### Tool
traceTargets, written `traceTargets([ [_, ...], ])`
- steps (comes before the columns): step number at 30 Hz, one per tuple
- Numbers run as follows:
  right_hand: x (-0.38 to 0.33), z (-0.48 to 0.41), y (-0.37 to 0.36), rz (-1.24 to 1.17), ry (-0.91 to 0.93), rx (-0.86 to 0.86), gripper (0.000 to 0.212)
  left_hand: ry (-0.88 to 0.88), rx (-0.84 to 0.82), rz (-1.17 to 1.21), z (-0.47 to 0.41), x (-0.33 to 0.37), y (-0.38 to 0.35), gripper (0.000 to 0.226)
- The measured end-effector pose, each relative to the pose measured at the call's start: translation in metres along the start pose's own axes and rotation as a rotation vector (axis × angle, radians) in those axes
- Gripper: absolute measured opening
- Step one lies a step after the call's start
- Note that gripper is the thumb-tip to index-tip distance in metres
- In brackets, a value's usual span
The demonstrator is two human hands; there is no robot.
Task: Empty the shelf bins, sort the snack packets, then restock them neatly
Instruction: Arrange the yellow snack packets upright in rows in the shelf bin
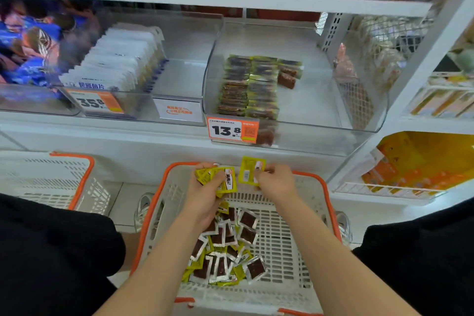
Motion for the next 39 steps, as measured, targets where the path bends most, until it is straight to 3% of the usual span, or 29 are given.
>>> traceTargets([
  [1, -0.003, 0.002, 0.007, -0.020, 0.027, 0.046, 0.020, -0.022, 0.026, -0.062, 0.003, 0.003, 0.003, 0.028],
  [3, -0.007, 0.004, 0.002, -0.107, 0.050, -0.019, 0.017, -0.051, 0.029, -0.135, 0.008, 0.008, 0.002, 0.035],
  [7, -0.008, 0.008, -0.025, 0.082, 0.109, -0.128, 0.025, -0.052, -0.006, -0.108, 0.011, 0.017, -0.014, 0.041],
  [12, -0.011, 0.011, -0.046, -0.101, 0.125, -0.244, 0.011, -0.113, 0.003, -0.419, 0.012, 0.028, -0.022, 0.057],
  [16, -0.047, 0.022, -0.056, 0.184, 0.388, -0.264, 0.024, -0.101, -0.011, -0.364, 0.012, 0.026, -0.020, 0.053],
  [21, -0.052, 0.035, -0.077, 0.280, 0.376, -0.394, 0.036, -0.015, 0.053, -0.301, 0.015, 0.023, -0.018, 0.060],
  [25, -0.060, 0.043, -0.080, 0.421, 0.335, -0.446, 0.056, 0.016, 0.052, -0.232, 0.015, 0.032, -0.018, 0.051],
  [29, -0.096, 0.061, -0.052, 0.363, 0.353, -0.426, 0.048, 0.004, -0.016, -0.251, 0.026, 0.060, -0.035, 0.047],
  [32, -0.128, 0.088, -0.034, 0.358, 0.424, -0.508, 0.047, 0.030, -0.097, -0.209, 0.036, 0.080, -0.056, 0.031],
  [35, -0.157, 0.123, -0.014, 0.442, 0.522, -0.652, 0.069, 0.059, -0.188, -0.195, 0.045, 0.106, -0.075, 0.028],
  [37, -0.178, 0.135, 0.004, 0.600, 0.652, -0.553, 0.088, 0.062, -0.240, -0.209, 0.049, 0.124, -0.090, 0.030],
  [39, -0.201, 0.144, 0.017, 0.757, 0.829, -0.345, 0.091, 0.072, -0.303, -0.214, 0.053, 0.139, -0.111, 0.032],
])
Point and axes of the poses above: each hand's wrist, its own z-axis away from the middle knuckle, its own y-axis out of the back of the hand, x = y × z, the point moved 10 cm from there along -z, towards the middle knuckle, and after that the axes turned 12 degrees about -x, right-handed, at the moved point
